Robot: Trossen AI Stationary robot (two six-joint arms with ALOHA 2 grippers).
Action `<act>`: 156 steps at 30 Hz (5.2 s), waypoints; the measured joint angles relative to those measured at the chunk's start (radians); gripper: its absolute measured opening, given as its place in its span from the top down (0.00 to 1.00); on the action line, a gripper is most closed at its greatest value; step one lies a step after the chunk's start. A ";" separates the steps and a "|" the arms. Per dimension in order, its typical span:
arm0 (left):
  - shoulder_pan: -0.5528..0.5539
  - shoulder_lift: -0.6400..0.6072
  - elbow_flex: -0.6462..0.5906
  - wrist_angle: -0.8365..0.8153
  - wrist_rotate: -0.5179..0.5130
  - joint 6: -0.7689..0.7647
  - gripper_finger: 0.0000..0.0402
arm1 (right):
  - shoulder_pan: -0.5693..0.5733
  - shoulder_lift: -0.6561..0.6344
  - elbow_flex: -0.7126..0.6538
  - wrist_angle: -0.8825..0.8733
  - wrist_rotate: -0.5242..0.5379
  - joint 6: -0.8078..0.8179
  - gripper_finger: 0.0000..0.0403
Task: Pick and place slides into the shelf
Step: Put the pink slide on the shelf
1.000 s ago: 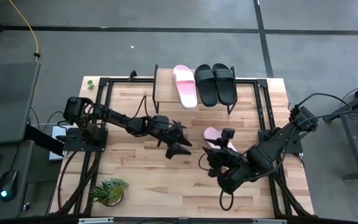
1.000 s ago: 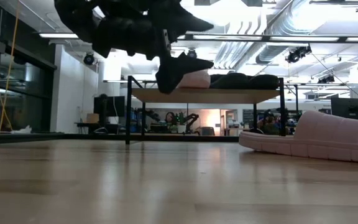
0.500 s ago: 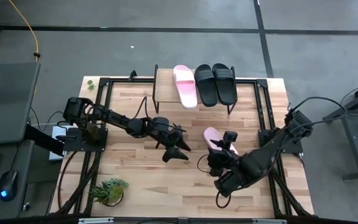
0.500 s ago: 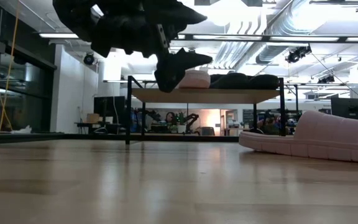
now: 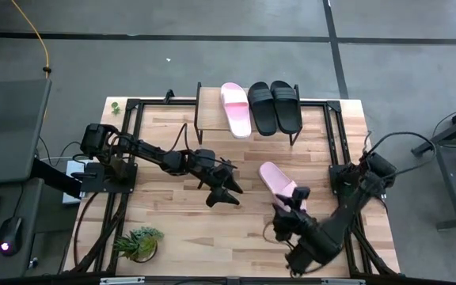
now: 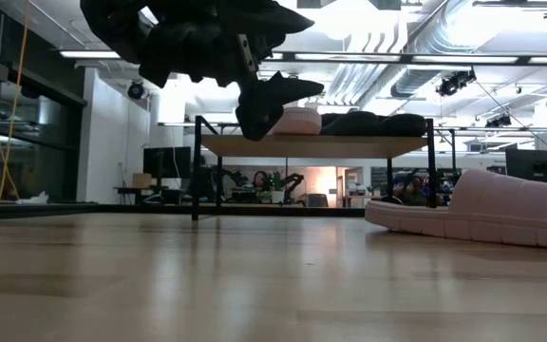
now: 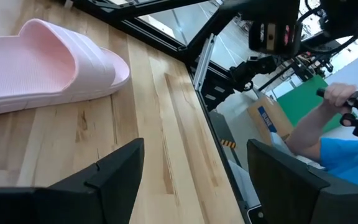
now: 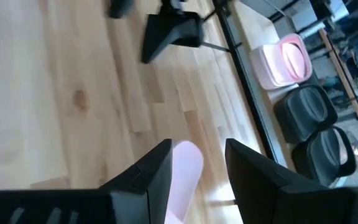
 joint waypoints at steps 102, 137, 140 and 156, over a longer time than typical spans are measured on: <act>0.000 0.000 0.000 0.023 0.115 0.075 0.34 | 0.059 0.035 -0.689 0.356 -0.079 0.521 1.00; -0.007 -0.490 0.000 -0.517 0.056 0.518 0.34 | 0.095 -0.460 -0.550 0.242 0.348 0.142 1.00; -0.007 -0.505 0.000 -0.556 0.034 0.522 0.34 | 0.094 -0.495 -0.550 0.342 0.356 0.004 1.00; -0.007 -0.548 0.000 -0.563 0.010 0.656 0.34 | 0.091 -0.641 -0.550 0.920 0.318 -0.629 1.00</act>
